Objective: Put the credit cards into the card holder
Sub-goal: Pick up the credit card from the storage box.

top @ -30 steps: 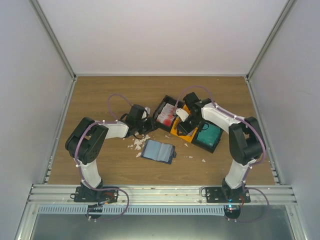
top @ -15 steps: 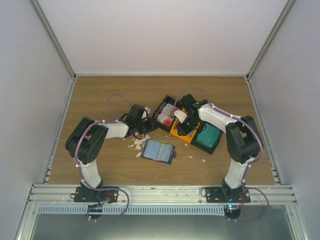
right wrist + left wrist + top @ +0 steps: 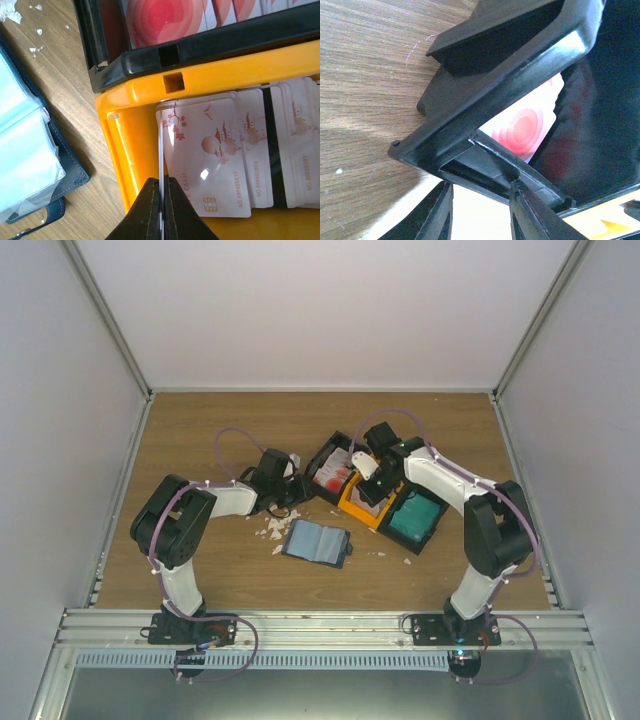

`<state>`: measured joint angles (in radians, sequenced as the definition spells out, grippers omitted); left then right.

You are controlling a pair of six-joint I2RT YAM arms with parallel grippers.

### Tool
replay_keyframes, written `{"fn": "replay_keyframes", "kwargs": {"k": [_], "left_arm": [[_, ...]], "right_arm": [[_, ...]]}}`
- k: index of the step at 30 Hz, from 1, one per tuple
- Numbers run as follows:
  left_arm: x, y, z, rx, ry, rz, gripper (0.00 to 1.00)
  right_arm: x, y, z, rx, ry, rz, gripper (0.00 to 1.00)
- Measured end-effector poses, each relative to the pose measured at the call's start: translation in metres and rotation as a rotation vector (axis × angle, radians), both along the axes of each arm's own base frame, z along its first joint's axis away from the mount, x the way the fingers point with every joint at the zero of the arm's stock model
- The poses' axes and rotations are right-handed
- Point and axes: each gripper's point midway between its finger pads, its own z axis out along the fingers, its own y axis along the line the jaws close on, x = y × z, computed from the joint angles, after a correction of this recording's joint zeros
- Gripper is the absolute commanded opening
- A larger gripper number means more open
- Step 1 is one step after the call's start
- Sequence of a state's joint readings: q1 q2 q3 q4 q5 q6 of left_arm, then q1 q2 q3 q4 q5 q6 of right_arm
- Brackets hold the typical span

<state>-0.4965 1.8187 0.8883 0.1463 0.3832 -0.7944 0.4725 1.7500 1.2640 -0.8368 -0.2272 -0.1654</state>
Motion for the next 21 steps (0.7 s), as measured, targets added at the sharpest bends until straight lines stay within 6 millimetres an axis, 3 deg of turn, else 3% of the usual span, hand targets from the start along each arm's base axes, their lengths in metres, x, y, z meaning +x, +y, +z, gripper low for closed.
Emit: {"fn": "replay_keyframes", "kwargs": {"k": [8, 15, 21], "left_arm": [[-0.001, 0.001, 0.012, -0.011, -0.027, 0.003, 0.42], [-0.008, 0.001, 0.05, -0.087, -0.131, -0.013, 0.6], [-0.014, -0.014, 0.084, -0.203, -0.215, -0.099, 0.72]], "right_arm": [[0.009, -0.007, 0.02, -0.004, -0.085, -0.035, 0.01], [0.023, -0.02, 0.056, 0.083, -0.194, -0.147, 0.01], [0.039, -0.046, 0.085, 0.237, -0.252, -0.338, 0.01]]}}
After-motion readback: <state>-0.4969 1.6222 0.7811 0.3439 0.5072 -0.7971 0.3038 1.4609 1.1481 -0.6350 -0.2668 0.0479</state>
